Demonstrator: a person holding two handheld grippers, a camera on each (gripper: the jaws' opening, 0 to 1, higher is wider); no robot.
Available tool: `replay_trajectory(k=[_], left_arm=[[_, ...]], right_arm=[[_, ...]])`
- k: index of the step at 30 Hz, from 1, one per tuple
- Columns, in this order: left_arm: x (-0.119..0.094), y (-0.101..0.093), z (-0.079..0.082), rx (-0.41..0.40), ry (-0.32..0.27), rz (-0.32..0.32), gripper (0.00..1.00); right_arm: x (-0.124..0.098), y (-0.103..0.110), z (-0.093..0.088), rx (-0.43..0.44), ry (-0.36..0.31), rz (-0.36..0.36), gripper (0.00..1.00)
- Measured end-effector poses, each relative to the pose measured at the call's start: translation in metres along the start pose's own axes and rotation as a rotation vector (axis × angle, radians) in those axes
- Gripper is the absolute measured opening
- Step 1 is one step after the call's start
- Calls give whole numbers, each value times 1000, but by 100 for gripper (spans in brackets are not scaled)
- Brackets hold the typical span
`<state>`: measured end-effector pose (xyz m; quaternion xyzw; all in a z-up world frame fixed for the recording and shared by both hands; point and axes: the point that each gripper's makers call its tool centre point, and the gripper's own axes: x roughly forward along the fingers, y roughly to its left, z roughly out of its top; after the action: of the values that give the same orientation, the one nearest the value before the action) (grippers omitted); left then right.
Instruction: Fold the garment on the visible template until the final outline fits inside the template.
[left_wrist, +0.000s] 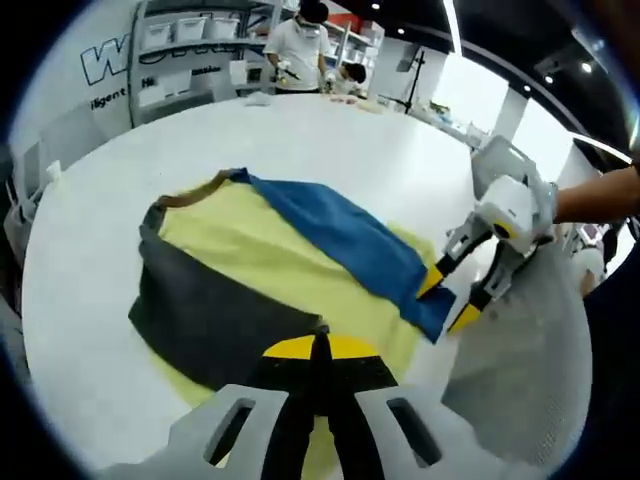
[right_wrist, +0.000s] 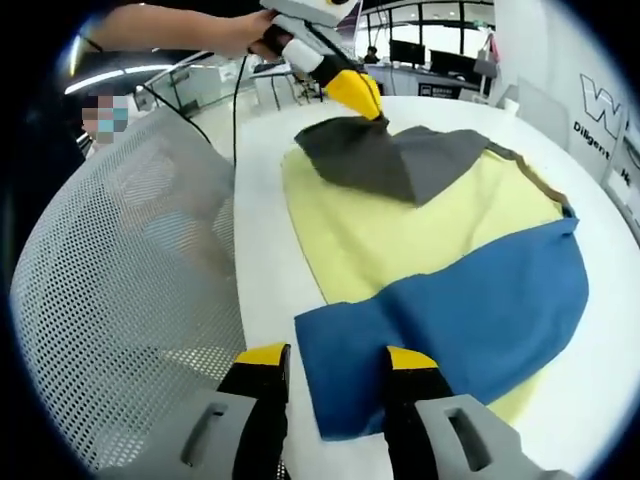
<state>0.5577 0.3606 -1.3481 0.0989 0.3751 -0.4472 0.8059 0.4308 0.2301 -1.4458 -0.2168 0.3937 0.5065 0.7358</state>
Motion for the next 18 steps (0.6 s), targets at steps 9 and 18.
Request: replay_trajectory(k=[9,18], left_arm=[[-47,57,40,-41,-91,103,2],[-97,118,71,-75,-173,217,2]], right_arm=[[1,-2,1,22,14,-1,33],[2,-2,1,21,35,-11,34]])
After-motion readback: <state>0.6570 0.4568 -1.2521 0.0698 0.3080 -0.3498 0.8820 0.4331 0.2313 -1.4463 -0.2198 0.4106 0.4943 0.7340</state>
